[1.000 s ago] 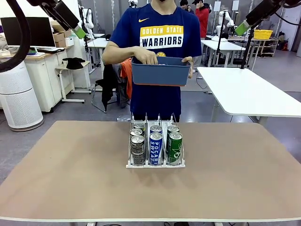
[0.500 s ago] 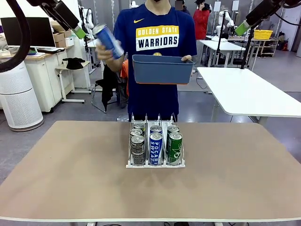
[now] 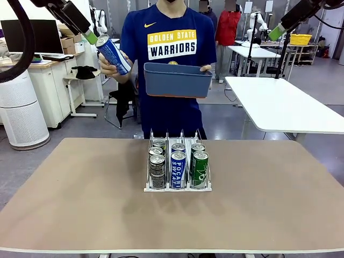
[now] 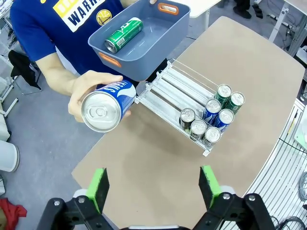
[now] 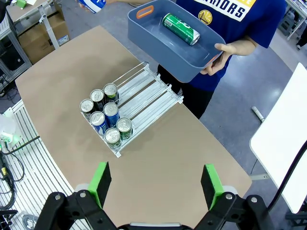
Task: Fill the beverage cans into the dispenser.
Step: Pick up the Ionic drink handed by the human.
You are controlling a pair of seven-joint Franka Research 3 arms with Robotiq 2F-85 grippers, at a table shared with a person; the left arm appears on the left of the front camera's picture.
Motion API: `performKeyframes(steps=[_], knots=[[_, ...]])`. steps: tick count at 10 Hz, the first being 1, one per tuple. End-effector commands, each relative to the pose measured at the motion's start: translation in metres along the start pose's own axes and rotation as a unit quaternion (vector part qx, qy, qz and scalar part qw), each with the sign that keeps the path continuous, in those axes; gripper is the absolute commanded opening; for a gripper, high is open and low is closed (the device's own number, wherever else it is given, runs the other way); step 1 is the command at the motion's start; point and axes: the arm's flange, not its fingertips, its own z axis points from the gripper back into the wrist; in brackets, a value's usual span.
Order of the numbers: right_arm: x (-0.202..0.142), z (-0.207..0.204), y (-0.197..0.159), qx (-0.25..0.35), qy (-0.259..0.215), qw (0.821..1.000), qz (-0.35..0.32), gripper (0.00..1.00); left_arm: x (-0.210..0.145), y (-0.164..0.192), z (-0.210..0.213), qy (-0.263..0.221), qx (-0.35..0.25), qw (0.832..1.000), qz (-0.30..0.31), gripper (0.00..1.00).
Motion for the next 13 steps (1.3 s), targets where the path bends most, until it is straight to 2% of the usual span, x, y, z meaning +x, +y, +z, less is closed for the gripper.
performKeyframes(steps=[1, 13], knots=[[0.0001, 0.0, 0.0004, 0.0, 0.0, 1.0, 0.0, 1.0, -0.0016, 0.0003, -0.0001, -0.007, 0.001, 1.0, -0.001, 1.0], [0.0001, 0.0, 0.0004, 0.0, 0.0, 1.0, 0.0, 1.0, -0.0016, 0.0003, -0.0001, -0.007, 0.001, 1.0, -0.001, 1.0]])
